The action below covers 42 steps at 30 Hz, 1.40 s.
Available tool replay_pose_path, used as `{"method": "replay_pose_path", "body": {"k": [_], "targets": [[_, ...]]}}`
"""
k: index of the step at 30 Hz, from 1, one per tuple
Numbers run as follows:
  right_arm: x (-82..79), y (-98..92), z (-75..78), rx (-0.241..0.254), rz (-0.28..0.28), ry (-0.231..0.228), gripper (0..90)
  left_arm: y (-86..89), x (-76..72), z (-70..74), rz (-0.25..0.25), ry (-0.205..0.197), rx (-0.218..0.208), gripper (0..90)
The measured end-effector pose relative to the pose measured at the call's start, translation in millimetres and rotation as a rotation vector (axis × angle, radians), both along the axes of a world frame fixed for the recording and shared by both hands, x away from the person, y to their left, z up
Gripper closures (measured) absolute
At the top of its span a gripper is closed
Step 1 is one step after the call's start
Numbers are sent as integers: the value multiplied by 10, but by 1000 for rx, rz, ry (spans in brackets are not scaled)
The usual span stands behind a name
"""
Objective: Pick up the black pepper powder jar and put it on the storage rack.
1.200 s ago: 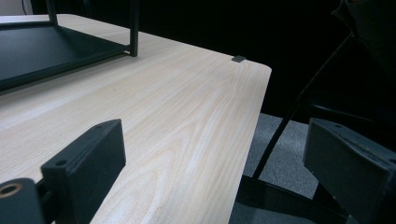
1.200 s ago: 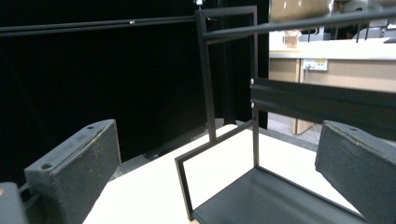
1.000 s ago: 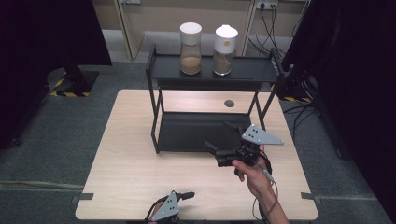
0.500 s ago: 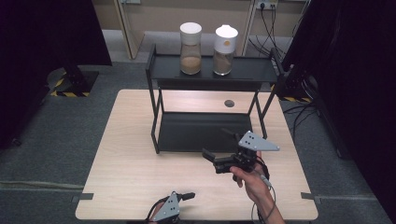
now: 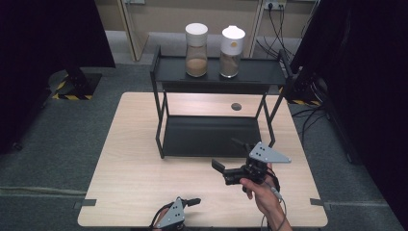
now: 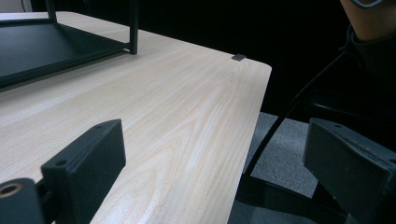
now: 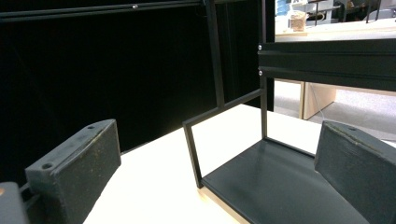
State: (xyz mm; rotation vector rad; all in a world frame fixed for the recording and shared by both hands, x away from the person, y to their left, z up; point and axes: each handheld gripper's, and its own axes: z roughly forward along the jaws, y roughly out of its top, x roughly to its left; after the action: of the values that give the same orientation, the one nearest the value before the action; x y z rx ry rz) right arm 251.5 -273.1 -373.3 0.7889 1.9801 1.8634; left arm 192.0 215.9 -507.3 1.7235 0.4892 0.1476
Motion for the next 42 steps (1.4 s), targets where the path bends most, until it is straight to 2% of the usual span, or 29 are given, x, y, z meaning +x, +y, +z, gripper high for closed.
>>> {"method": "replay_pose_path", "body": {"k": [6, 11, 18, 25, 30, 42], "targets": [[-32, -22, -70, -1, -2, 9, 7, 2, -2, 0, 2, -1, -2, 52], [-46, -2, -115, -29, -9, 16, 7, 3, -1, 3, 1, -3, 1, 52], [-73, -6, -218, -23, -2, 36, 7, 6, -4, 4, 2, -5, -1, 52], [-121, -47, -288, -25, -19, 45, 9, 6, -2, 1, 4, -2, -3, 52], [-159, -81, -346, -26, -26, 67, 9, 7, -6, 5, 4, -5, -3, 52], [-192, -64, -381, -34, -25, 68, 12, 4, -1, 1, 2, -1, -2, 52]]}}
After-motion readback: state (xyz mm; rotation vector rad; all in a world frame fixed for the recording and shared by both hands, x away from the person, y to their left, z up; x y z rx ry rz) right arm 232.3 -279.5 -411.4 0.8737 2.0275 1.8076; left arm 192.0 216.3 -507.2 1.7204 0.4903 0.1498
